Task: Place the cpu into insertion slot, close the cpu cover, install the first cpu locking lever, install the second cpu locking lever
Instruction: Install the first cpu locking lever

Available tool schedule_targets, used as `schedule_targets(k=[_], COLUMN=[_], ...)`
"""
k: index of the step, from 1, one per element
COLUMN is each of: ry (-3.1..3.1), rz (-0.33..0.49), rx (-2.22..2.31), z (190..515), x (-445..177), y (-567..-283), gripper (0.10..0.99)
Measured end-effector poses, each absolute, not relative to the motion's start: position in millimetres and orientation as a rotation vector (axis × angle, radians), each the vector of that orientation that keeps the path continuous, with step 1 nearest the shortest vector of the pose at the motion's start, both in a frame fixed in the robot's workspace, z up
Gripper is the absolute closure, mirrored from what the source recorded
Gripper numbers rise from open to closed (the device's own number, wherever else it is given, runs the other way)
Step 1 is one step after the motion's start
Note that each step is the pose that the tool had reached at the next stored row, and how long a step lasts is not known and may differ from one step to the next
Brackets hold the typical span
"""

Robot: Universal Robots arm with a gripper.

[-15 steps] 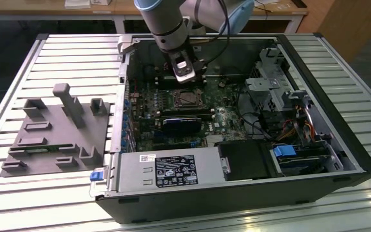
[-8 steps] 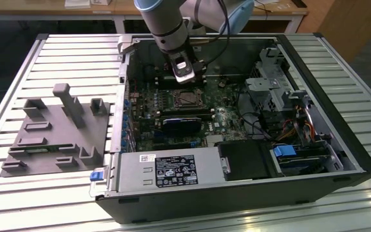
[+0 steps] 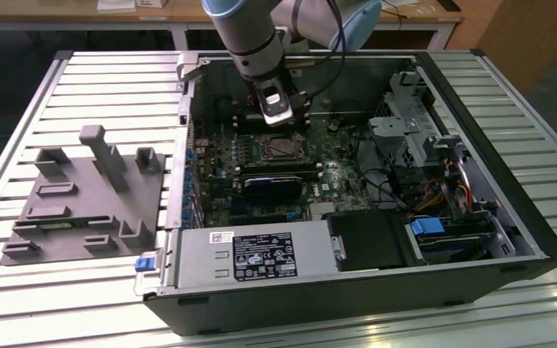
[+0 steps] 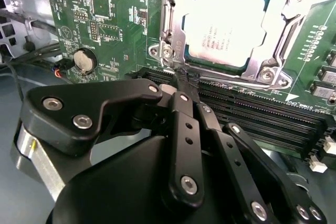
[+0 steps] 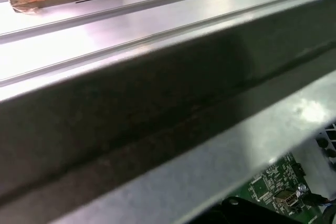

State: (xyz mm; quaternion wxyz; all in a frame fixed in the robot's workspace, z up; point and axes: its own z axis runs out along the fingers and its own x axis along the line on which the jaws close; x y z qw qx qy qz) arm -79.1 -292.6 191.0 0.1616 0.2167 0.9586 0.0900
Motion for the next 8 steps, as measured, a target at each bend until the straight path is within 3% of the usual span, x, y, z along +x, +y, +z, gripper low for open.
schedule_targets(k=[8], ry=[2.732], rz=[0.264], rx=[0.636], z=[189.7], x=[-79.1], y=[-296.0], gripper=[0.984])
